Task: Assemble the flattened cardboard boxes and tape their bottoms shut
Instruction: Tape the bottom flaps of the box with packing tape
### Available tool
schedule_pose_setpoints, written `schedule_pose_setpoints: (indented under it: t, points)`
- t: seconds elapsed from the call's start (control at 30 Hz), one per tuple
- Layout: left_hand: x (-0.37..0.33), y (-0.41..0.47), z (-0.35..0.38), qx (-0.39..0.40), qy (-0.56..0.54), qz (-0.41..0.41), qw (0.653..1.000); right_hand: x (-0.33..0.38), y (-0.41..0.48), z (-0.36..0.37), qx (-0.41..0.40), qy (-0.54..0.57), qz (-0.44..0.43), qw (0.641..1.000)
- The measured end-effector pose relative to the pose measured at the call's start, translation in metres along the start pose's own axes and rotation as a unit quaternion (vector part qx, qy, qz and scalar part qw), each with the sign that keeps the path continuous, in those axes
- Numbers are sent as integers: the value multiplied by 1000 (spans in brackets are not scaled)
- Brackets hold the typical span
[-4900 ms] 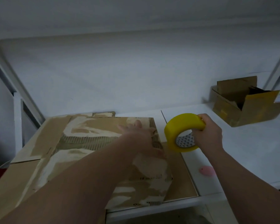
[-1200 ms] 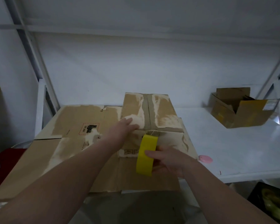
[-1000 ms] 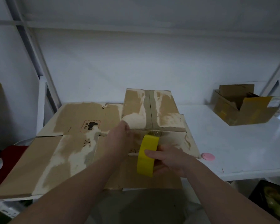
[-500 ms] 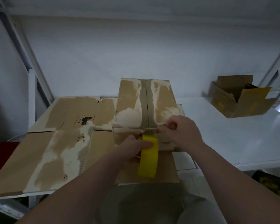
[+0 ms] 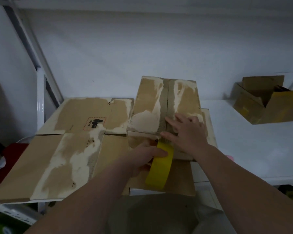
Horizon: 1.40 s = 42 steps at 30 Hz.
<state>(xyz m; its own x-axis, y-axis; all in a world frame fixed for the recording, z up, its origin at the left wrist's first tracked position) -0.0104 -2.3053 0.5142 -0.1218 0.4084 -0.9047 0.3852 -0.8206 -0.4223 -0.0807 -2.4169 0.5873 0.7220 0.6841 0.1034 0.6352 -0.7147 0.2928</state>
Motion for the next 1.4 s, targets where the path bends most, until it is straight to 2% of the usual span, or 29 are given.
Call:
schedule_pose_setpoints:
  t: [0.2,0.33,0.47,0.67,0.8,1.0,1.13,1.4]
  points:
    - [20,0,6,-16,-64,-21,998,2,2,7,1,-46,-18,999]
    - [34,-5,14,-46,-90,-63,993,4,1,9,-11,-66,-25,997]
    - [29,-2,8,-84,-68,-42,993,3,-1,12,-14,-79,-27,996]
    - [24,-7,3,-61,-33,-14,997,-2,-10,15,17,-60,4,998]
    - [21,-12,-3,-33,-42,-4,999,1,-21,8,5,-58,25,998]
    - [30,-16,-20,-23,24,-7,999,8,-41,-1,-15,-63,42,997]
    - [31,-19,-20,-6,23,-10,1000,8,-48,-3,-16,-57,57,997]
    - [33,-6,-4,-25,-12,-28,999,-3,-20,4,-7,-56,91,994]
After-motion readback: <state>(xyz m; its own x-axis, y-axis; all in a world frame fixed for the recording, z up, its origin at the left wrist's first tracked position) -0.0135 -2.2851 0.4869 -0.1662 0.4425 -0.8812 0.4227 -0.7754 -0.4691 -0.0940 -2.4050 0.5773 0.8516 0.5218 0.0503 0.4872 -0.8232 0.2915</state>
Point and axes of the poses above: each hand's wrist, its own y-axis towards the middle knuckle, its own z-axis out of the palm, x = y × z, the point moved 10 cm from there along y, towards the middle knuckle, and after that the axes turned 11 degrees about -x, right-handed, at the moved point
